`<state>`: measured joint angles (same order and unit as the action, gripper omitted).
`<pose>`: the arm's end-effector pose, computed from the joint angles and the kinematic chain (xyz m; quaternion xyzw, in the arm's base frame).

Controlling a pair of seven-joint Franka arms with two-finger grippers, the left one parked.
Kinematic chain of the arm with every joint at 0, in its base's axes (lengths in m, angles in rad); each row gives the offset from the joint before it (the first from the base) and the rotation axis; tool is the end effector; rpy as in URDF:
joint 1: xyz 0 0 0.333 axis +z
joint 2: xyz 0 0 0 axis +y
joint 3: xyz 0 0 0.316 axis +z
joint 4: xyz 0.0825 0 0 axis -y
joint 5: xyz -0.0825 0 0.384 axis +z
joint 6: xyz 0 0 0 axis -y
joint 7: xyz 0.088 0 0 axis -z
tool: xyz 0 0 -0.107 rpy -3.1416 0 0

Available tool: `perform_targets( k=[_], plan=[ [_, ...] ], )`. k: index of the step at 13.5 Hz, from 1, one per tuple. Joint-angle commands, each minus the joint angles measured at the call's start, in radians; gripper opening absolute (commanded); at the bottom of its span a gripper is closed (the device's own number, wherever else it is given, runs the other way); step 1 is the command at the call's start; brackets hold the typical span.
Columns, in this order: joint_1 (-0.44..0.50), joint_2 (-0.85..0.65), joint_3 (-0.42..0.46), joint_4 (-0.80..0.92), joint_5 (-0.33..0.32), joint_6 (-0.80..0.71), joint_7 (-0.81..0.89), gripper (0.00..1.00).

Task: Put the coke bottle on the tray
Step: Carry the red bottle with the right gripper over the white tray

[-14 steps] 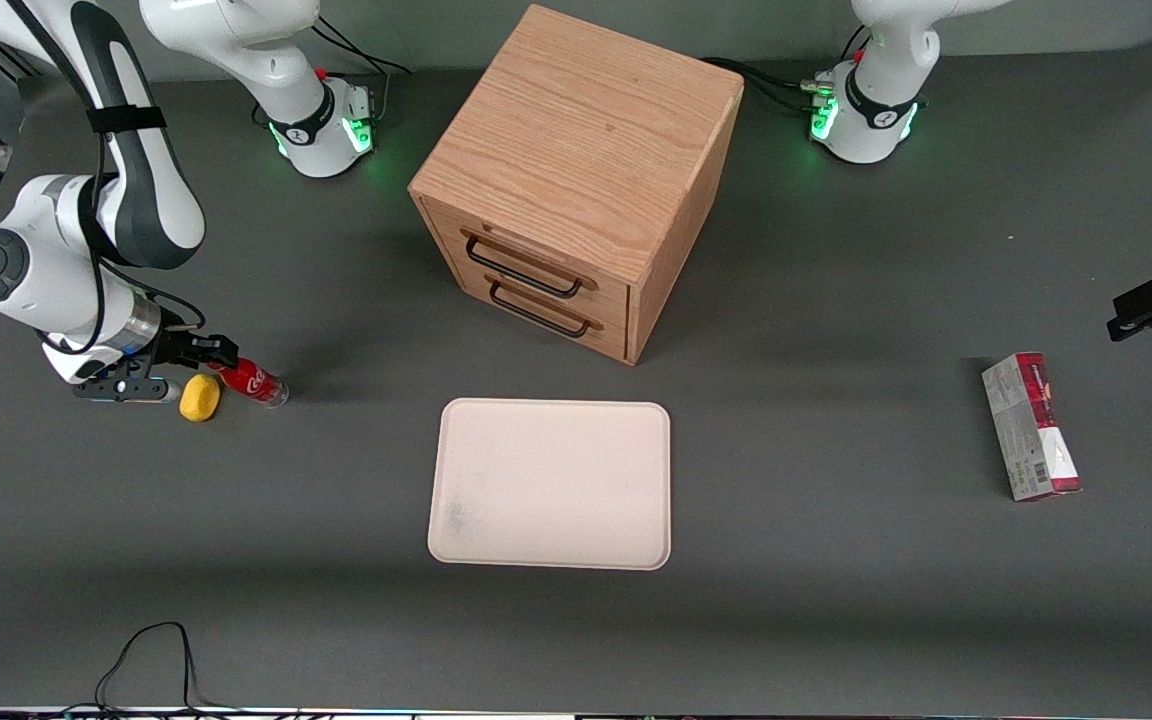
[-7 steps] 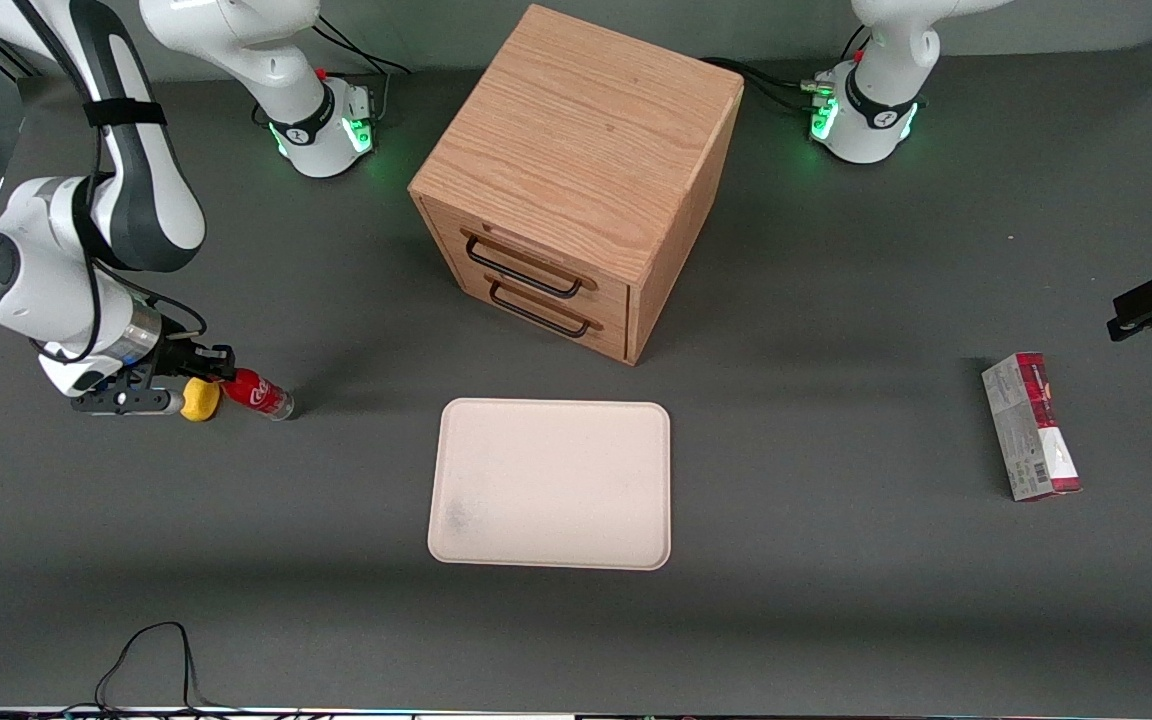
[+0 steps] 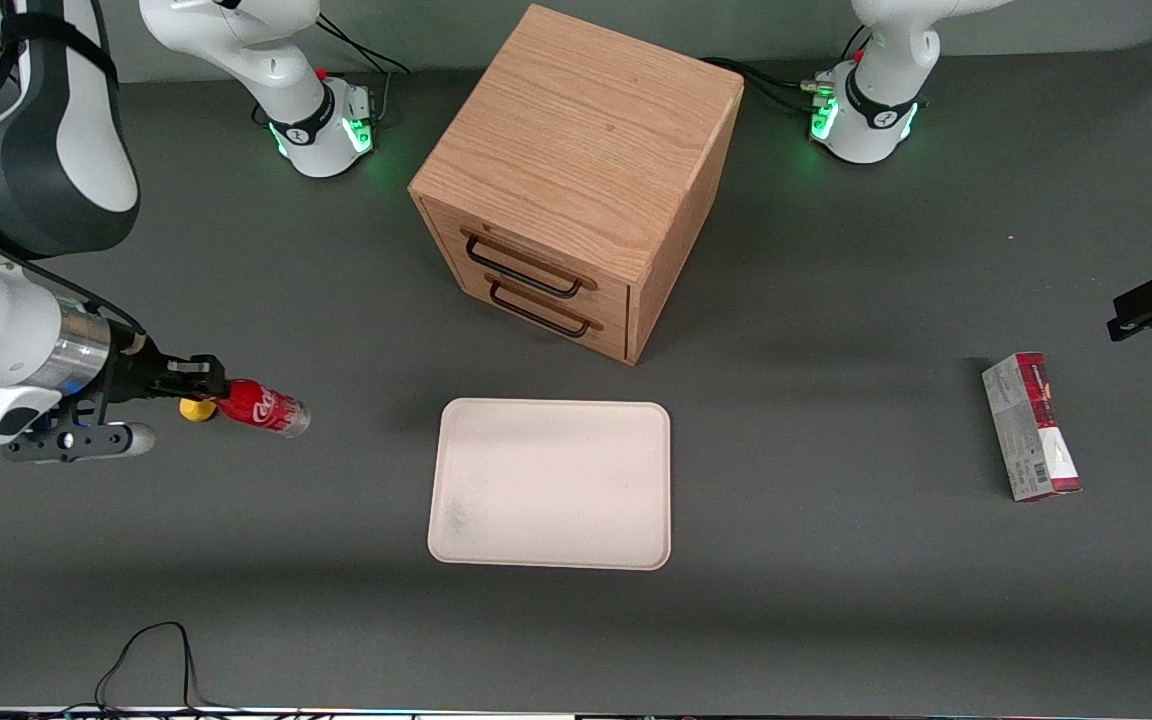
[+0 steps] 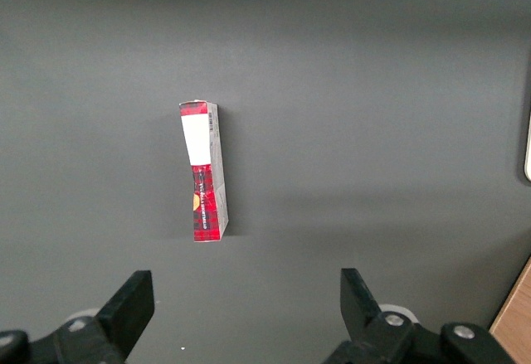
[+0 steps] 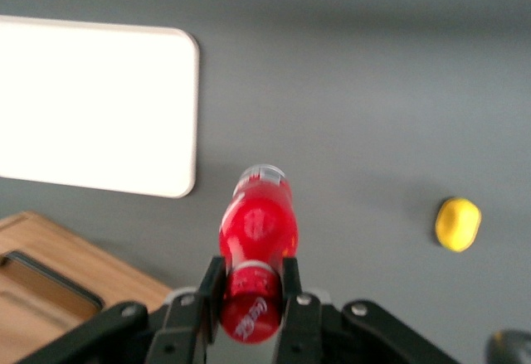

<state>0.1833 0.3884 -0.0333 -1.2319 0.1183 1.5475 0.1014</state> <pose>0.6536 0.1162 0.5452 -0.9976 -0.0245 0.0426 0.0478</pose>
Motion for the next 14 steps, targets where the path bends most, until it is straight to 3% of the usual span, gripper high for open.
perform_targets(
  k=[1,4,7,13,14],
  plan=[
    [-0.001,0.220,0.103,0.302,-0.021,-0.049,0.063,0.00],
    [0.014,0.322,0.243,0.315,-0.123,0.113,0.118,0.00],
    [0.051,0.453,0.328,0.312,-0.285,0.290,0.218,0.00],
    [0.050,0.517,0.328,0.279,-0.302,0.353,0.231,0.00],
    [0.047,0.517,0.326,0.264,-0.302,0.364,0.244,0.26]
  ],
)
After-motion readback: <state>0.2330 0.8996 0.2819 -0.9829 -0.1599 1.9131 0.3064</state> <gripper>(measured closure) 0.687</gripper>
